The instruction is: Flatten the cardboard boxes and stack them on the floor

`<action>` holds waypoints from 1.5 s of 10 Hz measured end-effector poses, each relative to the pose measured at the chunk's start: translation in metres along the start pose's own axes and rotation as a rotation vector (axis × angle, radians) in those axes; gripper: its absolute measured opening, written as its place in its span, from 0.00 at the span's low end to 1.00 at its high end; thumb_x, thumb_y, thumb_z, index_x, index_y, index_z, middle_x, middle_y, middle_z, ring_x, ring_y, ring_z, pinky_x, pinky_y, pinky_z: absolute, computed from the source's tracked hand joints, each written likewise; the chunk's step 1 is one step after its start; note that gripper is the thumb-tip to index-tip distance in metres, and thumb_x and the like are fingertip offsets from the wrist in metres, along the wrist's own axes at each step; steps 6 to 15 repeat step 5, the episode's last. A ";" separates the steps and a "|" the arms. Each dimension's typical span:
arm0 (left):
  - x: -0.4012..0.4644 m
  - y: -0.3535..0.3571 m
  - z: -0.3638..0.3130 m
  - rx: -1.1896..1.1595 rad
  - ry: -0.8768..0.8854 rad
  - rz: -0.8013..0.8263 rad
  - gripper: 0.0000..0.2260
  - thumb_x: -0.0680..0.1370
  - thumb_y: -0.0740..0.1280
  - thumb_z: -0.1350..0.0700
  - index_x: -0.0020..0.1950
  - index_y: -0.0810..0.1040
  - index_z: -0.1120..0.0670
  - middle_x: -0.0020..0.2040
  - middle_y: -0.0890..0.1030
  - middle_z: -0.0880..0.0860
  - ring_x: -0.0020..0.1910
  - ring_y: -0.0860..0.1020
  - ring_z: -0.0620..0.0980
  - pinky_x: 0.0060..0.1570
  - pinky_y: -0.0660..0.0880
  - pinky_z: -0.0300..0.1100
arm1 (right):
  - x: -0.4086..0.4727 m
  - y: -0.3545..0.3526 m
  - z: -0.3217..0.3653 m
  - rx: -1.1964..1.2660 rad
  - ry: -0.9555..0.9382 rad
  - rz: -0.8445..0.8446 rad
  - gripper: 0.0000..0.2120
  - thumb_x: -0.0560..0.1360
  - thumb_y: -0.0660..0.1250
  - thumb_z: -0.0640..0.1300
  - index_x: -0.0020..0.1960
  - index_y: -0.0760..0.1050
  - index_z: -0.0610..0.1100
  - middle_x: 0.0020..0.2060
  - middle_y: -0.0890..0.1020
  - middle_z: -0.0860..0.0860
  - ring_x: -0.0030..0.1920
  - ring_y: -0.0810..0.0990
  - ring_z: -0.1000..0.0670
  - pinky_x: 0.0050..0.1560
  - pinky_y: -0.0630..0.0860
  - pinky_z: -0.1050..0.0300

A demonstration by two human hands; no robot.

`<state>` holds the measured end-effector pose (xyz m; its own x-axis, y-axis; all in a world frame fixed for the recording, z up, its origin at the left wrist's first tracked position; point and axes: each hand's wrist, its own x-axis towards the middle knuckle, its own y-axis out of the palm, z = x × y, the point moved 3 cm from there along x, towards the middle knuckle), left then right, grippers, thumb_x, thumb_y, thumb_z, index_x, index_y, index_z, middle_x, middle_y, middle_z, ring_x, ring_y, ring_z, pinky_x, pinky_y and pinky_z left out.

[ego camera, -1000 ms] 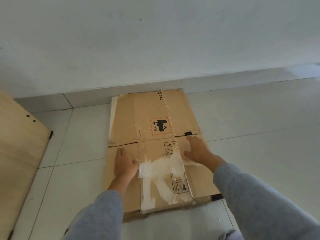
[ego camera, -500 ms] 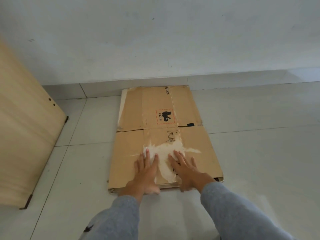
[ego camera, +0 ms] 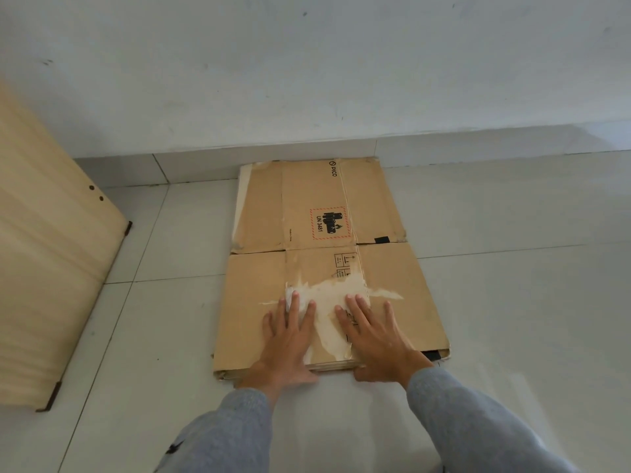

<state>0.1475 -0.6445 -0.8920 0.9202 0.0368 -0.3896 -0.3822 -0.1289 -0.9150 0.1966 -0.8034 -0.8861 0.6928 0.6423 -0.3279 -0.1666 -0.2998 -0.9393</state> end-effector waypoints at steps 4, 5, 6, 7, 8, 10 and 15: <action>-0.010 -0.031 0.014 -0.112 0.038 0.081 0.54 0.62 0.76 0.44 0.76 0.43 0.45 0.77 0.36 0.53 0.75 0.35 0.58 0.73 0.38 0.59 | -0.012 -0.027 -0.001 0.183 -0.028 0.033 0.48 0.70 0.70 0.52 0.76 0.41 0.46 0.77 0.44 0.46 0.77 0.46 0.46 0.72 0.48 0.33; -0.010 -0.062 0.021 -0.105 0.039 0.060 0.46 0.64 0.75 0.46 0.75 0.54 0.47 0.77 0.49 0.53 0.76 0.41 0.57 0.73 0.40 0.59 | -0.016 -0.054 -0.003 0.218 0.023 0.023 0.43 0.72 0.68 0.50 0.76 0.44 0.46 0.77 0.47 0.47 0.76 0.51 0.47 0.72 0.49 0.35; -0.010 -0.062 0.021 -0.105 0.039 0.060 0.46 0.64 0.75 0.46 0.75 0.54 0.47 0.77 0.49 0.53 0.76 0.41 0.57 0.73 0.40 0.59 | -0.016 -0.054 -0.003 0.218 0.023 0.023 0.43 0.72 0.68 0.50 0.76 0.44 0.46 0.77 0.47 0.47 0.76 0.51 0.47 0.72 0.49 0.35; -0.010 -0.062 0.021 -0.105 0.039 0.060 0.46 0.64 0.75 0.46 0.75 0.54 0.47 0.77 0.49 0.53 0.76 0.41 0.57 0.73 0.40 0.59 | -0.016 -0.054 -0.003 0.218 0.023 0.023 0.43 0.72 0.68 0.50 0.76 0.44 0.46 0.77 0.47 0.47 0.76 0.51 0.47 0.72 0.49 0.35; -0.010 -0.062 0.021 -0.105 0.039 0.060 0.46 0.64 0.75 0.46 0.75 0.54 0.47 0.77 0.49 0.53 0.76 0.41 0.57 0.73 0.40 0.59 | -0.016 -0.054 -0.003 0.218 0.023 0.023 0.43 0.72 0.68 0.50 0.76 0.44 0.46 0.77 0.47 0.47 0.76 0.51 0.47 0.72 0.49 0.35; -0.010 -0.062 0.021 -0.105 0.039 0.060 0.46 0.64 0.75 0.46 0.75 0.54 0.47 0.77 0.49 0.53 0.76 0.41 0.57 0.73 0.40 0.59 | -0.016 -0.054 -0.003 0.218 0.023 0.023 0.43 0.72 0.68 0.50 0.76 0.44 0.46 0.77 0.47 0.47 0.76 0.51 0.47 0.72 0.49 0.35; -0.010 -0.062 0.021 -0.105 0.039 0.060 0.46 0.64 0.75 0.46 0.75 0.54 0.47 0.77 0.49 0.53 0.76 0.41 0.57 0.73 0.40 0.59 | -0.016 -0.054 -0.003 0.218 0.023 0.023 0.43 0.72 0.68 0.50 0.76 0.44 0.46 0.77 0.47 0.47 0.76 0.51 0.47 0.72 0.49 0.35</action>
